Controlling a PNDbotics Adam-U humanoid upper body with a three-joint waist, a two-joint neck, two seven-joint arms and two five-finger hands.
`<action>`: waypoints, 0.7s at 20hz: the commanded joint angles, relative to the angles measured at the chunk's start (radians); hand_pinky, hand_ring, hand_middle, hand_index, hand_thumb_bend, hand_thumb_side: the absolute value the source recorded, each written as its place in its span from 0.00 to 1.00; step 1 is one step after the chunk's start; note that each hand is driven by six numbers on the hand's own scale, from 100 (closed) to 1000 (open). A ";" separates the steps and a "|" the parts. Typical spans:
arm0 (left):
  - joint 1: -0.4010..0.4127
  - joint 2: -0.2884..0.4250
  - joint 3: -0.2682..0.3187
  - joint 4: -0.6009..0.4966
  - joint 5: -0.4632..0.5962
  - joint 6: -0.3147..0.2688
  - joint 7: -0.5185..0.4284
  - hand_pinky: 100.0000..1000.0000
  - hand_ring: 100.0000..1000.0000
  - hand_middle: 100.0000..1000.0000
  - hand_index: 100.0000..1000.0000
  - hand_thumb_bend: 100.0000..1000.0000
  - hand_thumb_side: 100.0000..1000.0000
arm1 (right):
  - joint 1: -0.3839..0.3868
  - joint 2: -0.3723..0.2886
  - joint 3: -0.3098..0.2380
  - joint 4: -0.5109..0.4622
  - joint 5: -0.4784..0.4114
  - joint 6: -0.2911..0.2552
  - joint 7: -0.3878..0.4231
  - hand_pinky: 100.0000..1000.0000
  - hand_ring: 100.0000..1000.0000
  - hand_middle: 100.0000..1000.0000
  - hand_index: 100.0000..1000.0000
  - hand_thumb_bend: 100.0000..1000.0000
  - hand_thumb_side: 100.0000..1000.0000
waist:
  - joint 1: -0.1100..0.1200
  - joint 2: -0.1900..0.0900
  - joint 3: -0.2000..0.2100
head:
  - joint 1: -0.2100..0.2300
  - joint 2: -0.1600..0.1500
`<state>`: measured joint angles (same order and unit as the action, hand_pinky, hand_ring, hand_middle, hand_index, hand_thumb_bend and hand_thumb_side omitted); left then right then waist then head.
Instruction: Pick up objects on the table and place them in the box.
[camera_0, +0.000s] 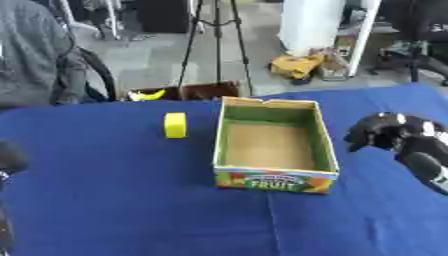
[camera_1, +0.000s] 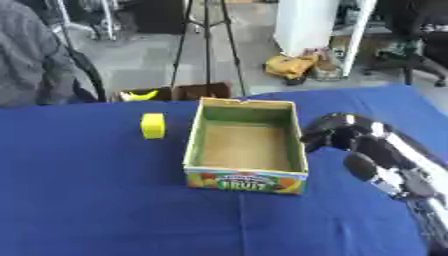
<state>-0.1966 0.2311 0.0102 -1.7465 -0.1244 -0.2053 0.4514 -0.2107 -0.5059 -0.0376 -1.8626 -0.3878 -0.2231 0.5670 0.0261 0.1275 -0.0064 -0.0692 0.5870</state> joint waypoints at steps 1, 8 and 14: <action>-0.056 0.061 0.006 0.011 -0.022 0.041 -0.010 0.59 0.55 0.52 0.69 0.26 0.91 | -0.011 -0.019 -0.009 -0.015 0.007 0.004 0.000 0.66 0.73 0.70 0.76 0.35 0.52 | 0.001 -0.014 -0.004 | 0.004 -0.010; -0.246 0.166 0.015 0.154 -0.067 0.129 -0.034 0.58 0.55 0.52 0.70 0.23 0.87 | -0.011 -0.016 -0.002 -0.014 0.008 0.009 0.008 0.66 0.73 0.70 0.76 0.35 0.53 | 0.004 -0.016 -0.019 | 0.012 -0.011; -0.437 0.225 0.011 0.426 -0.164 0.182 -0.099 0.58 0.55 0.53 0.72 0.18 0.88 | -0.011 -0.013 0.005 -0.014 0.011 0.010 0.017 0.66 0.73 0.70 0.76 0.35 0.53 | 0.006 -0.016 -0.033 | 0.018 -0.013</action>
<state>-0.6096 0.4151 0.0161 -1.3610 -0.2644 -0.0333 0.3666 -0.2107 -0.5052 -0.0297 -1.8625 -0.3867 -0.2119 0.5808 0.0324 0.1253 -0.0393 -0.0544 0.5866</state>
